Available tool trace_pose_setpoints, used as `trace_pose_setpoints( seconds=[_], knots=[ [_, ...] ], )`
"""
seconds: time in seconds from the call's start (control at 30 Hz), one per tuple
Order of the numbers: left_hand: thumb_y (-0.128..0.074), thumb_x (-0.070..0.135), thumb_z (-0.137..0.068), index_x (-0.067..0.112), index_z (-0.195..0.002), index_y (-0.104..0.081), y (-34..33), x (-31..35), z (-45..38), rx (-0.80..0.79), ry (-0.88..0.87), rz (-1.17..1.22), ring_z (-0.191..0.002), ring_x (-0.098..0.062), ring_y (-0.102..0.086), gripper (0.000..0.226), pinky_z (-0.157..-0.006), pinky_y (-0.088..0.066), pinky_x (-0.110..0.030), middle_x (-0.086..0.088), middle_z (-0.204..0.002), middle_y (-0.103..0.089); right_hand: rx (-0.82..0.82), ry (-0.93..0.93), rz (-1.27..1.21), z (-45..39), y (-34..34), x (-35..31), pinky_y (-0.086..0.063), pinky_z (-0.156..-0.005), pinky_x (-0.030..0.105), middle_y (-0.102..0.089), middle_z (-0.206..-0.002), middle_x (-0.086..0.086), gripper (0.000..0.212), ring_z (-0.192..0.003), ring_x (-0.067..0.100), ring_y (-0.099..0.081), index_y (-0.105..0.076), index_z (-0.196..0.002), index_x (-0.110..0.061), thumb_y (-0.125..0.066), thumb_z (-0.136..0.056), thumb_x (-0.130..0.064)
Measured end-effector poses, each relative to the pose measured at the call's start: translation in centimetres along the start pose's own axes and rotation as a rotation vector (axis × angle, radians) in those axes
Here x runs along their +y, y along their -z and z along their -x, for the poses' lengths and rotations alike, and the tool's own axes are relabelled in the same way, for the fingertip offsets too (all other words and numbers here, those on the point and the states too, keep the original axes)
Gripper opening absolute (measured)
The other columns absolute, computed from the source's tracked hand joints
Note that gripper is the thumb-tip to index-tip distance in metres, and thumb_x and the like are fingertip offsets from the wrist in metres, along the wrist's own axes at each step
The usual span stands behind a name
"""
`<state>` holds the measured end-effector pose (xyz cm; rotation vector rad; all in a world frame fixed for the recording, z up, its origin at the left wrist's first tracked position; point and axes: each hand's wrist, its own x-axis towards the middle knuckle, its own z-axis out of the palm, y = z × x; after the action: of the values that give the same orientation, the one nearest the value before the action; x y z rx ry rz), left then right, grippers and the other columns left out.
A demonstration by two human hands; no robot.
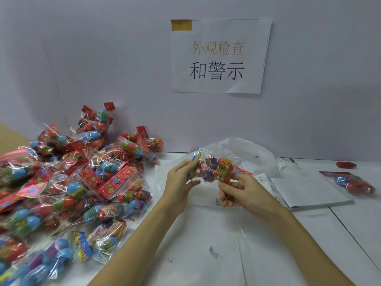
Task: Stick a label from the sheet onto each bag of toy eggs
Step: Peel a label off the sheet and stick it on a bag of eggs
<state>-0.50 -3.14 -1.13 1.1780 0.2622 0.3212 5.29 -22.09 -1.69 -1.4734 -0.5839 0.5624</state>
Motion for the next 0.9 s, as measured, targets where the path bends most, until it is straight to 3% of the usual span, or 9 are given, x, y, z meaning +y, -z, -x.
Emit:
trace_pose_setpoints(
  seconds=[0.1, 0.17, 0.27, 0.37, 0.47, 0.57, 0.67, 0.8, 0.9],
  knots=[
    [-0.064, 0.020, -0.100, 0.011, -0.110, -0.075, 0.0, 0.1, -0.3, 0.085, 0.019, -0.013, -0.086, -0.019, -0.070, 0.018, -0.070, -0.056, -0.030, -0.007, -0.100, -0.076, -0.025, -0.022, 0.039, 0.3, 0.7, -0.3, -0.049, -0.055, 0.024, -0.066, -0.072, 0.012, 0.004, -0.059, 0.020, -0.059, -0.068, -0.101, -0.002, -0.064, -0.100, -0.002],
    [-0.063, 0.037, -0.101, 0.016, -0.122, -0.067, 0.2, 0.3, -0.4, 0.107, -0.037, -0.137, -0.094, -0.020, -0.070, 0.029, -0.074, -0.055, -0.029, -0.004, -0.109, -0.074, -0.059, -0.058, 0.153, 0.7, 1.3, -0.5, -0.043, -0.053, 0.022, -0.059, -0.067, 0.008, 0.012, -0.057, 0.017, -0.051, -0.070, -0.095, -0.001, -0.059, -0.099, 0.004],
    [-0.063, 0.060, -0.088, 0.026, -0.118, -0.071, 0.6, 0.6, -0.2, -0.092, -0.133, -0.408, -0.100, -0.014, -0.070, 0.045, -0.078, -0.055, -0.021, 0.004, -0.109, -0.076, -0.116, -0.074, 0.294, 1.0, 1.7, -0.7, -0.030, -0.051, 0.021, -0.042, -0.062, 0.000, 0.024, -0.057, 0.015, -0.033, -0.068, -0.086, -0.003, -0.049, -0.097, 0.006],
    [-0.072, 0.048, -0.092, 0.025, -0.102, -0.081, 0.1, 0.1, 0.2, -0.235, -0.119, -0.538, -0.091, -0.008, -0.073, 0.026, -0.078, -0.056, -0.019, 0.006, -0.097, -0.078, -0.130, -0.070, 0.222, 0.7, 1.6, -0.5, -0.028, -0.049, 0.021, -0.034, -0.062, -0.001, 0.030, -0.056, 0.015, -0.026, -0.072, -0.110, -0.011, -0.048, -0.100, 0.005],
    [-0.074, 0.035, -0.094, 0.017, -0.094, -0.082, -0.1, -0.2, 0.1, -0.155, -0.115, -0.412, -0.087, -0.015, -0.073, 0.020, -0.077, -0.057, -0.026, -0.002, -0.093, -0.078, -0.103, -0.055, 0.130, 0.6, 2.2, -0.7, -0.031, -0.050, 0.021, -0.037, -0.062, -0.002, 0.041, -0.055, 0.013, -0.030, -0.062, -0.137, -0.025, -0.059, -0.100, -0.008],
    [-0.073, 0.033, -0.095, 0.010, -0.096, -0.082, 0.2, 0.1, 0.0, -0.112, -0.087, -0.309, -0.086, -0.018, -0.073, 0.024, -0.074, -0.057, -0.028, -0.008, -0.093, -0.078, -0.153, -0.054, 0.051, 0.6, 2.4, -1.0, -0.033, -0.052, 0.021, -0.040, -0.063, -0.001, 0.042, -0.056, 0.012, -0.033, -0.066, -0.136, -0.029, -0.063, -0.095, -0.019],
    [-0.074, 0.040, -0.094, 0.022, -0.106, -0.080, -0.2, -0.2, 0.2, -0.010, -0.202, -0.381, -0.094, -0.014, -0.072, 0.022, -0.074, -0.058, -0.025, 0.003, -0.099, -0.078, -0.115, -0.053, -0.019, 0.6, 2.0, -1.1, -0.039, -0.051, 0.022, -0.049, -0.064, 0.005, 0.038, -0.056, 0.013, -0.044, -0.073, -0.127, -0.030, -0.058, -0.100, -0.009],
    [-0.071, 0.061, -0.081, 0.031, -0.125, -0.061, -0.6, -0.3, 0.3, 0.188, -0.405, -0.508, -0.105, -0.007, -0.063, 0.054, -0.078, -0.056, -0.019, 0.010, -0.120, -0.061, -0.005, -0.004, -0.141, 0.5, 1.2, -1.4, -0.048, -0.057, 0.028, -0.068, -0.080, 0.019, 0.042, -0.068, 0.027, -0.065, -0.059, -0.142, -0.020, -0.048, -0.105, -0.004],
    [-0.079, 0.062, -0.075, 0.038, -0.129, -0.051, -0.7, -0.8, 0.5, 0.041, -0.194, -0.391, -0.101, -0.011, -0.071, 0.065, -0.080, -0.060, -0.026, 0.005, -0.121, -0.064, -0.058, 0.033, -0.184, 0.4, -0.1, -1.2, -0.054, -0.065, 0.027, -0.075, -0.107, 0.025, 0.039, -0.092, 0.039, -0.075, -0.051, -0.142, -0.018, -0.050, -0.105, -0.008]
  ],
)
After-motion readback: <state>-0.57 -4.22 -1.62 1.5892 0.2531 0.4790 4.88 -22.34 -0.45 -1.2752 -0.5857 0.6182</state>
